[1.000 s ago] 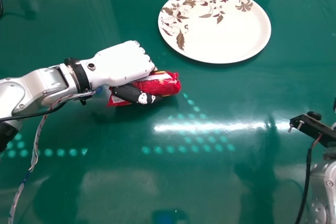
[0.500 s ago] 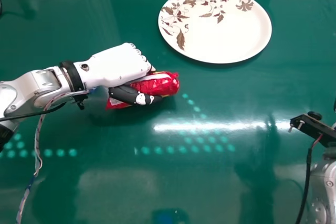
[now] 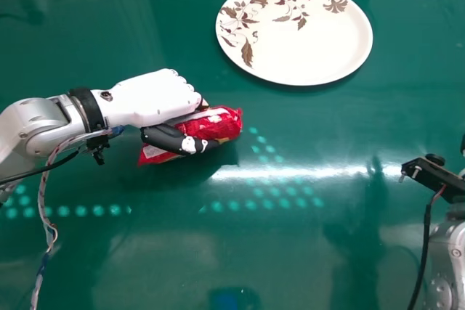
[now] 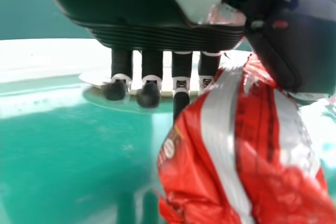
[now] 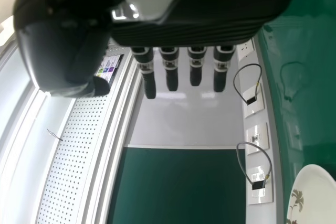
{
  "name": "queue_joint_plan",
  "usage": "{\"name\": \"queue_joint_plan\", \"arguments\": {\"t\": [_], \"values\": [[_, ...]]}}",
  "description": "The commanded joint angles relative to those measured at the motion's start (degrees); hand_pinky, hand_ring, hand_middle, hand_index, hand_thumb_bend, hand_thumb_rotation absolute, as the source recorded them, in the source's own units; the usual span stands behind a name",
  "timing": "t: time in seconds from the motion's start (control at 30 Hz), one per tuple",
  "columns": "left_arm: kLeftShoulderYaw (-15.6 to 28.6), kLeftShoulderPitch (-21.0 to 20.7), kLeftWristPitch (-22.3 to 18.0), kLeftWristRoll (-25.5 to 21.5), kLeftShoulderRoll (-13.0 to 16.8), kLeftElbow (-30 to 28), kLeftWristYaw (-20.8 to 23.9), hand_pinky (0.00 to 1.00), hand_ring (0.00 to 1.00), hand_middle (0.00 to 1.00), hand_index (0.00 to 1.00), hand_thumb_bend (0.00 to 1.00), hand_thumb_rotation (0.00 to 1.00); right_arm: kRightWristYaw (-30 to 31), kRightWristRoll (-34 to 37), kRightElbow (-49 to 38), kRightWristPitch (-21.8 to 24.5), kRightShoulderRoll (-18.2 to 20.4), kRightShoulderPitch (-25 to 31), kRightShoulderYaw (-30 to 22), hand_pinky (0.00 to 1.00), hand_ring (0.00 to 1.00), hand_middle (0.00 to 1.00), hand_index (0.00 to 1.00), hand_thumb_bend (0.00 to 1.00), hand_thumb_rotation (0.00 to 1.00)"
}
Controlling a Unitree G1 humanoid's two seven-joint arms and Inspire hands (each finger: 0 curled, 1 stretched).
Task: Pick up biscuit and place it in the plate
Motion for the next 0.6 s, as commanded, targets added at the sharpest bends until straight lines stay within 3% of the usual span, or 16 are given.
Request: {"name": "queue_joint_plan", "arguments": {"t": [0.0,0.23,0.3,0.57], "values": [[2.95,0.9,-0.45,-2.19,-0.5,-0.83,2.06,0.01,0.05,0.4,0.5,0.5,0.0,0.15,0.18,0.32,-0.5,-0.25,0.07,-0.53,0.95,0.98,0.99,0.93,0.51,0.48],[5.16,-1.49,0.82,-4.43,-4.99,2.36,4.59,0.0,0.05,0.4,0.51,0.5,0.0,0.93,0.39,1.52,-1.44,-0.86,-0.08,-0.63,0.99,0.99,0.98,0.94,0.49,0.5],[4.81,-2.67,1.06,-2.86,-6.39,3.78,6.19,0.0,0.02,0.42,0.49,0.5,0.0,1.16,0.99,1.73,-1.56,-0.76,-0.2,-0.87,1.0,1.0,0.99,0.94,0.48,0.5],[2.33,-9.61,-6.45,4.72,-11.11,15.08,19.52,0.0,0.0,0.46,0.48,0.51,0.0,1.64,1.29,2.61,-2.38,-1.13,-0.2,-1.51,1.0,0.99,0.99,0.93,0.49,0.49]]}}
